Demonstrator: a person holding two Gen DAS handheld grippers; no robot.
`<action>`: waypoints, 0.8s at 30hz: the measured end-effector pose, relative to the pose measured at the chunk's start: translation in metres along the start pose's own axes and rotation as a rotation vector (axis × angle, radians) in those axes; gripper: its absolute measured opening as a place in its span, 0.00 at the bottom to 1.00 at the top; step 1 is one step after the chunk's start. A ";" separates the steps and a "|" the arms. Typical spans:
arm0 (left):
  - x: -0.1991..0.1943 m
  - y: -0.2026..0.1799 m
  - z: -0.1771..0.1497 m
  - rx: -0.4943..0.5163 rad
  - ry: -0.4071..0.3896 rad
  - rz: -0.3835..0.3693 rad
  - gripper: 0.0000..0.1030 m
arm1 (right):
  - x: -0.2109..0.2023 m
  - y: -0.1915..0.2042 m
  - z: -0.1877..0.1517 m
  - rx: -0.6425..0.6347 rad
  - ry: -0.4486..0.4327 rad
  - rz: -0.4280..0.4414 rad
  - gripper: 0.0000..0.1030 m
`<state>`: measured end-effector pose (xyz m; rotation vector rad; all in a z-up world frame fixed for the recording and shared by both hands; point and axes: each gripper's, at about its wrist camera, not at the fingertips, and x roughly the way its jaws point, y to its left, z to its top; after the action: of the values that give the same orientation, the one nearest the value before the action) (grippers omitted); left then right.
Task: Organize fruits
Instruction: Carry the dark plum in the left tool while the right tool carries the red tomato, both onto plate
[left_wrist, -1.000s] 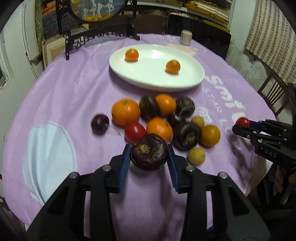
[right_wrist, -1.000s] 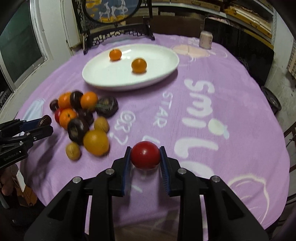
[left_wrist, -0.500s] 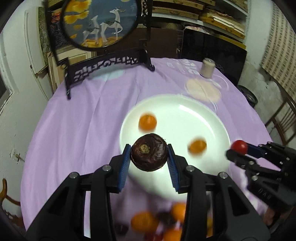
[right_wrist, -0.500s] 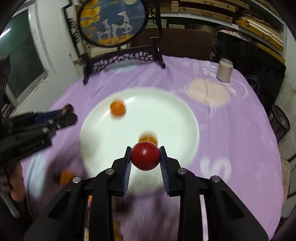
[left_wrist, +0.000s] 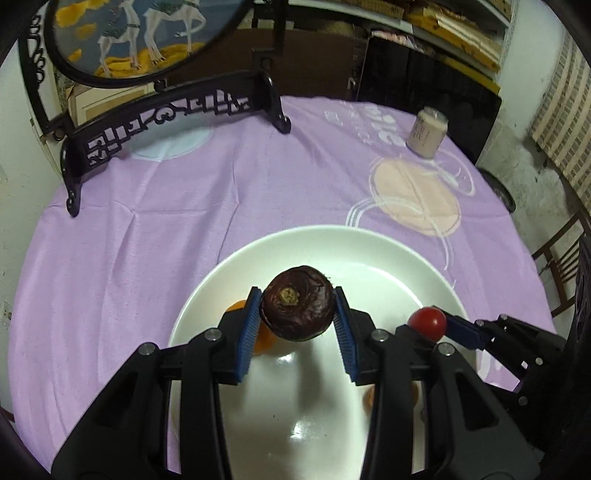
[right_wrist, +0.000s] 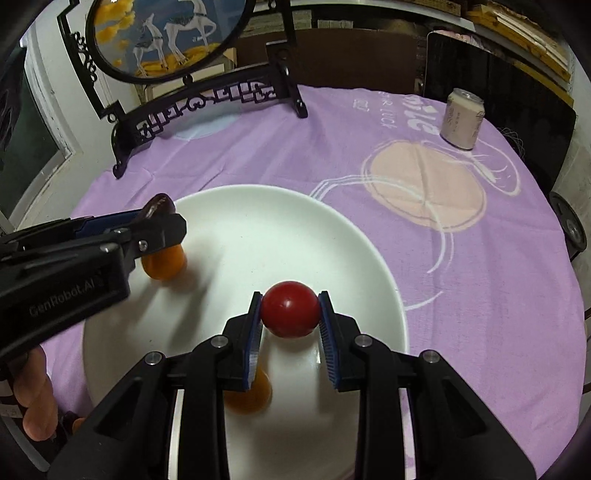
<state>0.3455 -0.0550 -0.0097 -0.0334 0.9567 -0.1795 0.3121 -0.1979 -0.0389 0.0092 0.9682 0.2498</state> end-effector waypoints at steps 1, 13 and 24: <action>0.001 0.001 0.001 -0.001 0.006 -0.011 0.39 | 0.002 0.001 0.000 -0.006 -0.004 -0.004 0.29; -0.099 0.014 -0.052 -0.065 -0.164 -0.010 0.63 | -0.040 0.003 -0.019 -0.063 -0.155 -0.115 0.53; -0.164 0.061 -0.208 -0.062 -0.175 0.077 0.73 | -0.132 0.025 -0.134 -0.028 -0.145 0.049 0.56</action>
<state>0.0914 0.0427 -0.0032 -0.0678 0.7872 -0.0745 0.1263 -0.2153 -0.0046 0.0251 0.8208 0.3042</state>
